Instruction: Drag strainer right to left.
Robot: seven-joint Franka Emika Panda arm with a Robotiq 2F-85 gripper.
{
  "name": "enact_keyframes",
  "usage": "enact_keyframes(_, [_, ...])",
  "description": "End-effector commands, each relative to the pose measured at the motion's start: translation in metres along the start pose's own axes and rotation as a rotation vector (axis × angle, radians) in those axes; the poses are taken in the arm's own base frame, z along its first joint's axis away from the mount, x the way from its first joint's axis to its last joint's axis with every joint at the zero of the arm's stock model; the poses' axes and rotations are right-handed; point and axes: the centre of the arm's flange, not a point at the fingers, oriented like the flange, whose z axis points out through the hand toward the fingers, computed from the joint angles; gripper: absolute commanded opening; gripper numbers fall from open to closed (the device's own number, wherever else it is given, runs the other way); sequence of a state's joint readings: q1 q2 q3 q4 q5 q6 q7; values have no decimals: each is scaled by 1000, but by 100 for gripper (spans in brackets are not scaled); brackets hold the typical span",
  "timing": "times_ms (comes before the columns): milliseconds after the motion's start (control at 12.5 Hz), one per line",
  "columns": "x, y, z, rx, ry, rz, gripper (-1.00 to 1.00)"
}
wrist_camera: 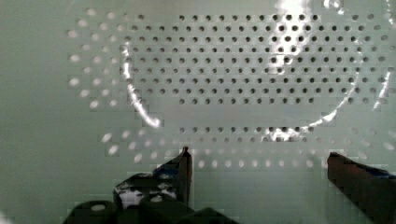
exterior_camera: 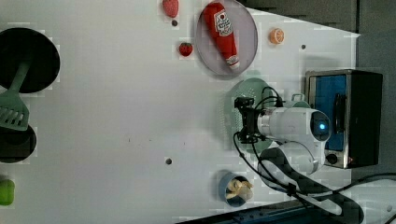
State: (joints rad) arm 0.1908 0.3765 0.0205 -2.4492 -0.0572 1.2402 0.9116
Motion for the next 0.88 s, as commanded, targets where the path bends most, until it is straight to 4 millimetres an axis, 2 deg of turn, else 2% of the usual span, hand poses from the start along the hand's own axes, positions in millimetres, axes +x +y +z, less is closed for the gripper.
enact_keyframes(80, [-41, -4, -7, -34, -4, 66, 100])
enact_keyframes(400, [-78, -14, -8, -50, 4, 98, 100])
enact_keyframes(880, [-152, -30, -5, -33, -17, 124, 100])
